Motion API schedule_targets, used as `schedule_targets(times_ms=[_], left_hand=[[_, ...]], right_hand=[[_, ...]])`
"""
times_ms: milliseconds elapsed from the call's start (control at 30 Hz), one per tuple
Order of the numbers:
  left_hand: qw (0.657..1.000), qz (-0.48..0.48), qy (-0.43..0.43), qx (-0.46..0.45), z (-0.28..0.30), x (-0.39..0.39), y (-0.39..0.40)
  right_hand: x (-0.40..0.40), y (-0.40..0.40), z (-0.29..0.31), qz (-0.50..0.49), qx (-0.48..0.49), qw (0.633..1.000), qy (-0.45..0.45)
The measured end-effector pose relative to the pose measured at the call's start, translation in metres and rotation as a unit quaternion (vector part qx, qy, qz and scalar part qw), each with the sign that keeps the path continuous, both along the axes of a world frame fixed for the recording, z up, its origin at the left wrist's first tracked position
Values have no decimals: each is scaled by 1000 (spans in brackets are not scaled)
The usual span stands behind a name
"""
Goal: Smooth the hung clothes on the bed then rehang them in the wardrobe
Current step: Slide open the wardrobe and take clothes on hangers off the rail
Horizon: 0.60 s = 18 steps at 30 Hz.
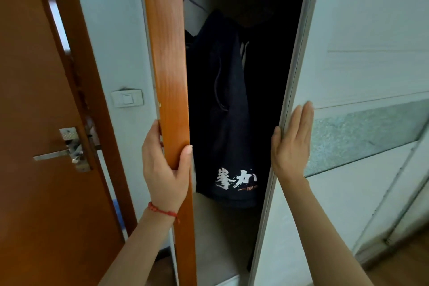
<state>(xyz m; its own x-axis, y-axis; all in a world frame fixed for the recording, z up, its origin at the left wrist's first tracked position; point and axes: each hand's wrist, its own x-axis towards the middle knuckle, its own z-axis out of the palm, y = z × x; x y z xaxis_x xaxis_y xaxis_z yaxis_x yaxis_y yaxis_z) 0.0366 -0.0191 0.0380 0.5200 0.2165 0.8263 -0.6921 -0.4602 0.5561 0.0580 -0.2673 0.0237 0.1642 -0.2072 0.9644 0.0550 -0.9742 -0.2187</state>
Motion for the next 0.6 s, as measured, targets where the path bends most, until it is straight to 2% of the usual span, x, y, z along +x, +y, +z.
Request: schedule_targets(times_ms=[100, 233, 400, 500, 600], left_hand=[[1000, 2, 1, -4, 0, 0, 0], [1000, -2, 1, 3, 1, -1, 0], [1000, 4, -6, 7, 2, -5, 0], [997, 36, -60, 9, 6, -9, -5], [985, 50, -161, 23, 22, -19, -18]], right_hand=[[12, -18, -2, -8, -55, 998, -14], [20, -34, -2, 1, -51, 998, -35], [17, -64, -1, -23, -36, 999, -3], [16, -88, 0, -28, -26, 999, 19], [13, -111, 2, -31, -24, 999, 36]])
